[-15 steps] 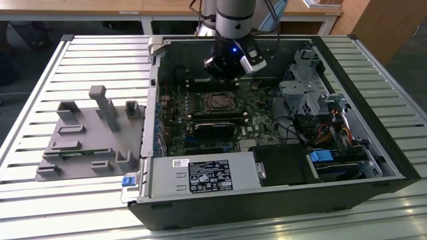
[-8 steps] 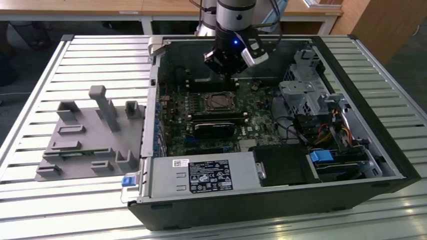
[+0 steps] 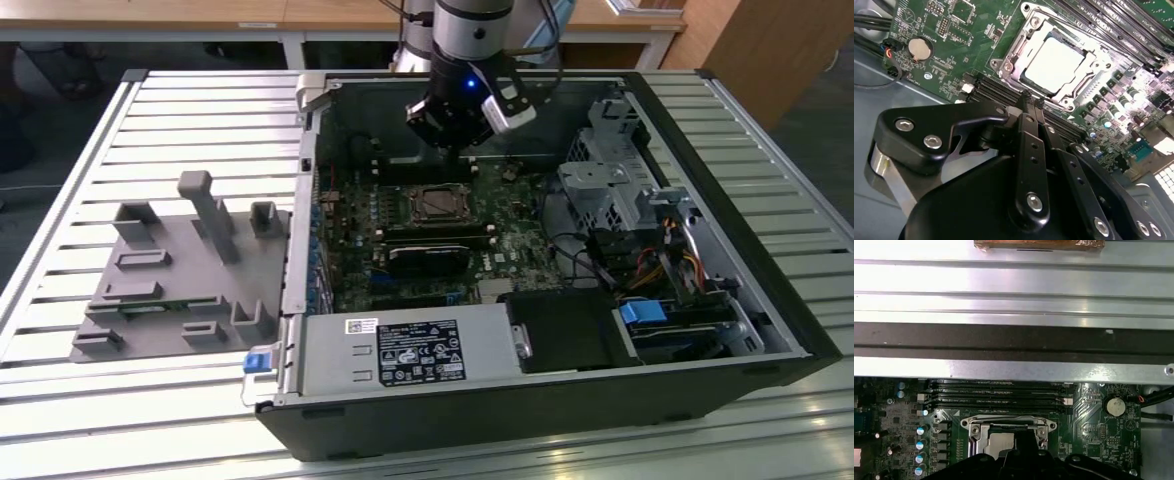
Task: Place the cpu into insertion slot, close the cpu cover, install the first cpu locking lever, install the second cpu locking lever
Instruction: 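Install the second cpu locking lever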
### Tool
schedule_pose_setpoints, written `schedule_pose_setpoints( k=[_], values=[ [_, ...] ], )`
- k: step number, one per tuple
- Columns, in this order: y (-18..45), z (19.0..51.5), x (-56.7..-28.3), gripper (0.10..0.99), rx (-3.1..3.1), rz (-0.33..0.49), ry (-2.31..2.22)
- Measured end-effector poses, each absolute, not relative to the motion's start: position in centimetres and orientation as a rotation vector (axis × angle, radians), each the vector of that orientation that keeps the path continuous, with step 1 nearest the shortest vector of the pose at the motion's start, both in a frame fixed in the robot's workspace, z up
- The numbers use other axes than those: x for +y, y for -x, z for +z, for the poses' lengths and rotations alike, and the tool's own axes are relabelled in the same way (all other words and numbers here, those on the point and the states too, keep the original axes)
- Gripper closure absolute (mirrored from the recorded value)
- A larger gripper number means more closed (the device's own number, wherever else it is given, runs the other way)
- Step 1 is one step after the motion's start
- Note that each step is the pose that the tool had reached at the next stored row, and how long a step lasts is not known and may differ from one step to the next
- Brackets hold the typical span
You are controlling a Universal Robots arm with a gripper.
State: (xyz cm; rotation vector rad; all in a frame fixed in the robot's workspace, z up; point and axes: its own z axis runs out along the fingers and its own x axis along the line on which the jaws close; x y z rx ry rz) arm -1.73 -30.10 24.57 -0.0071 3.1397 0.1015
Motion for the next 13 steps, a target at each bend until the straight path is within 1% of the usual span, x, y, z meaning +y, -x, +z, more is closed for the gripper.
schedule_pose_setpoints(
  k=[13],
  values=[
    [1.7,24.4,-31.2,0.965,3.14,0.102,0.007]
  ],
)
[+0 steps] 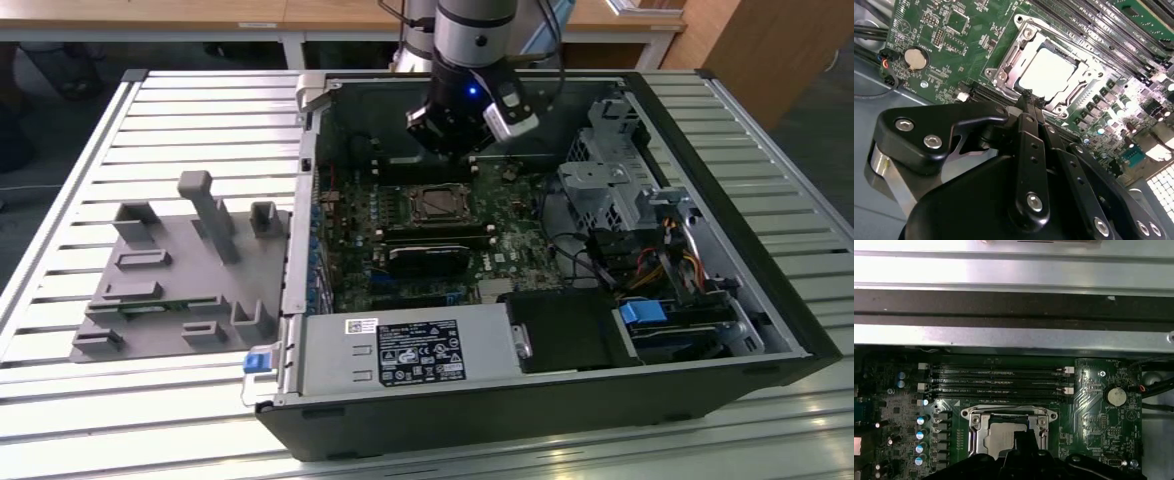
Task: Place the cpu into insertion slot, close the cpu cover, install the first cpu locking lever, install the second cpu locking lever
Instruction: 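Install the second cpu locking lever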
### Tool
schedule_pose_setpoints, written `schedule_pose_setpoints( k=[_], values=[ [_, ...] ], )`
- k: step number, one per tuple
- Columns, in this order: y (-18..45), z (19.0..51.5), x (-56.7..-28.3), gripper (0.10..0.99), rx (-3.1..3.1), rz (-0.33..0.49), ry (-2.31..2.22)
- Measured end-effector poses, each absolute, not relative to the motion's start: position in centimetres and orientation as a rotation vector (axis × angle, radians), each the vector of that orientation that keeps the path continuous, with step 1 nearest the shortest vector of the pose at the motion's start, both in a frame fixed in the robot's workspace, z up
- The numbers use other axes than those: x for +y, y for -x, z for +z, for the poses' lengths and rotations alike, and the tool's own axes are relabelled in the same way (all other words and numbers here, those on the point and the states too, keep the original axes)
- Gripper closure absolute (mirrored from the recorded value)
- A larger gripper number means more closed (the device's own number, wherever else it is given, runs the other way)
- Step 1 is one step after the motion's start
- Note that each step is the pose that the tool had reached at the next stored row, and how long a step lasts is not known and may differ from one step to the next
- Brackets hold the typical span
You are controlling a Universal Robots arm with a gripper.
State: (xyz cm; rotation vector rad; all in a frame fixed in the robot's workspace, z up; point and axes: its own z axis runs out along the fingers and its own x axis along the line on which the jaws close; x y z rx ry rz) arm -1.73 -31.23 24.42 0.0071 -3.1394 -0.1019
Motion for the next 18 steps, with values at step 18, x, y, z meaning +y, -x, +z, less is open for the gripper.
schedule_pose_setpoints(
  k=[18],
  values=[
    [1.8,23.6,-33.8,0.965,-3.136,-0.181,-0.007]
  ],
)
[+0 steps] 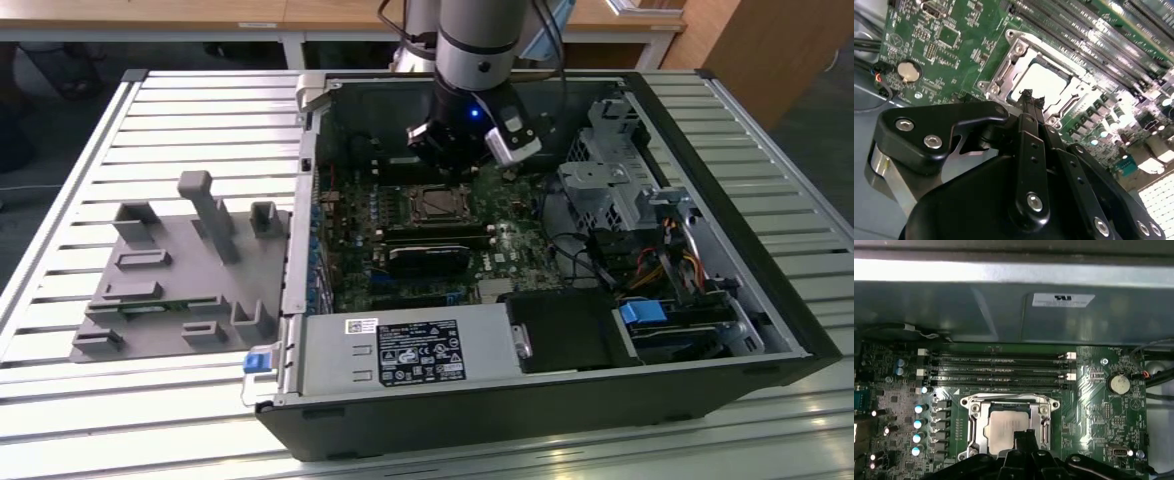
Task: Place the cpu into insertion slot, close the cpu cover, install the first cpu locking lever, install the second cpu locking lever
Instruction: 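Install the second cpu locking lever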
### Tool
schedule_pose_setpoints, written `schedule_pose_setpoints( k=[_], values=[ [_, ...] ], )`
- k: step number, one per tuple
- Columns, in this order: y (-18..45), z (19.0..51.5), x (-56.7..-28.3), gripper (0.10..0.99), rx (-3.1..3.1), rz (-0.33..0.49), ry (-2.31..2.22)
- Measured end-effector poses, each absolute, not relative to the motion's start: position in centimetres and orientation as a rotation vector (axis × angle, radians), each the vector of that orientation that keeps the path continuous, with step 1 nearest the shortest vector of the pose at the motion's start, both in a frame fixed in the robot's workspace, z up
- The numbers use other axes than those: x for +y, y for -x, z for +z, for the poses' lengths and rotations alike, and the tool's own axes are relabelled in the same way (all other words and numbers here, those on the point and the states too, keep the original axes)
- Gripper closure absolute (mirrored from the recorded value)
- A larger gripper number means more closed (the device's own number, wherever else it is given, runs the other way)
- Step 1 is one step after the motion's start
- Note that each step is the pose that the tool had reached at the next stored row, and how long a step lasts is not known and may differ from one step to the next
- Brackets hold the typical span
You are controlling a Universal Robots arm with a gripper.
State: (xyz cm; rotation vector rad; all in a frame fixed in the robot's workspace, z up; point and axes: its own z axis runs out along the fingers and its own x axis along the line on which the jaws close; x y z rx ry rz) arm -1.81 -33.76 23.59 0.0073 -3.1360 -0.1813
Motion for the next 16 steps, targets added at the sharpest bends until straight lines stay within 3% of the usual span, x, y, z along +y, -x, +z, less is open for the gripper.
schedule_pose_setpoints(
  k=[16],
  values=[
    [1.9,23.5,-36.8,0.965,-3.136,-0.181,-0.007]
  ],
)
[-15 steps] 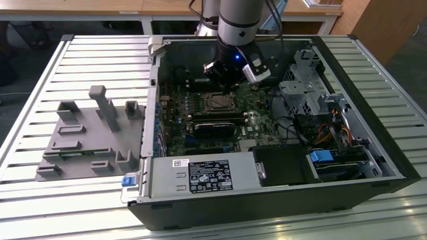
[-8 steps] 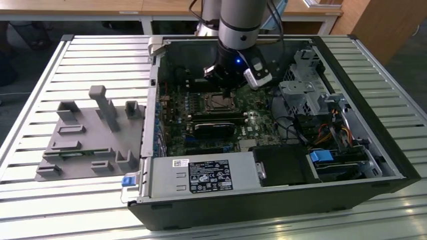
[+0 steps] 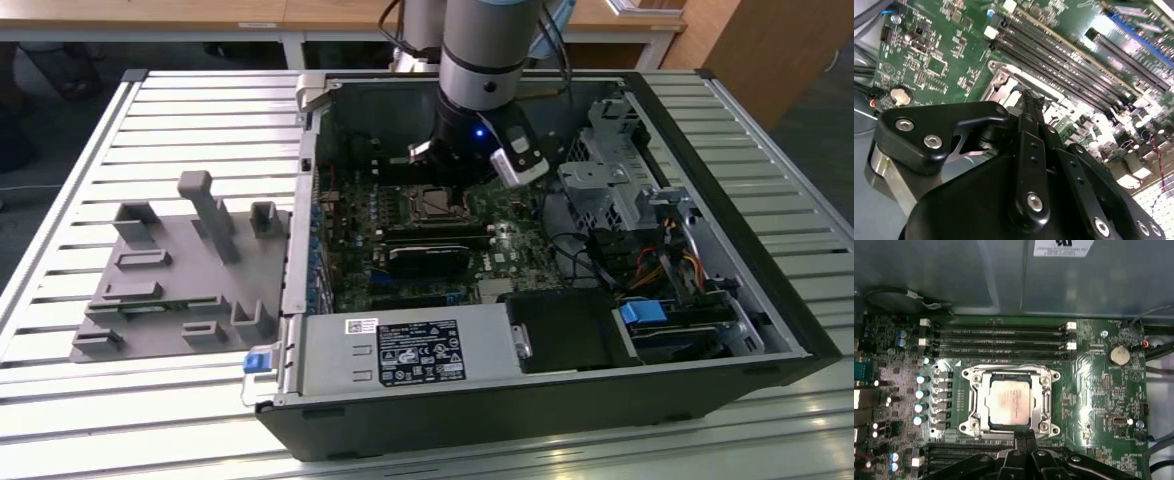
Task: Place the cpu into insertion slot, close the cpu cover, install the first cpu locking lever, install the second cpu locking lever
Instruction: 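Install the second cpu locking lever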
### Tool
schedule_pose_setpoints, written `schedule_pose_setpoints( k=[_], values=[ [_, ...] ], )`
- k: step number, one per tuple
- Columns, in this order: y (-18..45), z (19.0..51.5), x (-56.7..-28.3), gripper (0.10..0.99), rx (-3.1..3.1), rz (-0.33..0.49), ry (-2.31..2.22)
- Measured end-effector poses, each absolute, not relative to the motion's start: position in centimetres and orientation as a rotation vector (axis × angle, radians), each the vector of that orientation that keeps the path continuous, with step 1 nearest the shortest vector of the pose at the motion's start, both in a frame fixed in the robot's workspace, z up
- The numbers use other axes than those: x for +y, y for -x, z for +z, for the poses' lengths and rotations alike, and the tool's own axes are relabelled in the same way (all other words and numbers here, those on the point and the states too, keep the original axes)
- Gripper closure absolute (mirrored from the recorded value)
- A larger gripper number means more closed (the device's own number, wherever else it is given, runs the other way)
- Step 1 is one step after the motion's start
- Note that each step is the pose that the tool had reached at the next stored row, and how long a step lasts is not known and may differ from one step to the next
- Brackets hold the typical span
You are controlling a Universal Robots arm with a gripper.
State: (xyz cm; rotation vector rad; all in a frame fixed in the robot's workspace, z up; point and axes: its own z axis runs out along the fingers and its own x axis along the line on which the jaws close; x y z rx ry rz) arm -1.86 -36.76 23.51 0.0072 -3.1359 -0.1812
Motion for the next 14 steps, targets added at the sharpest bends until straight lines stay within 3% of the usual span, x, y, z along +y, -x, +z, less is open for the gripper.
schedule_pose_setpoints(
  k=[14],
  values=[
    [4.2,23.3,-37.8,0.965,-3.136,-0.186,-0.007]
  ],
)
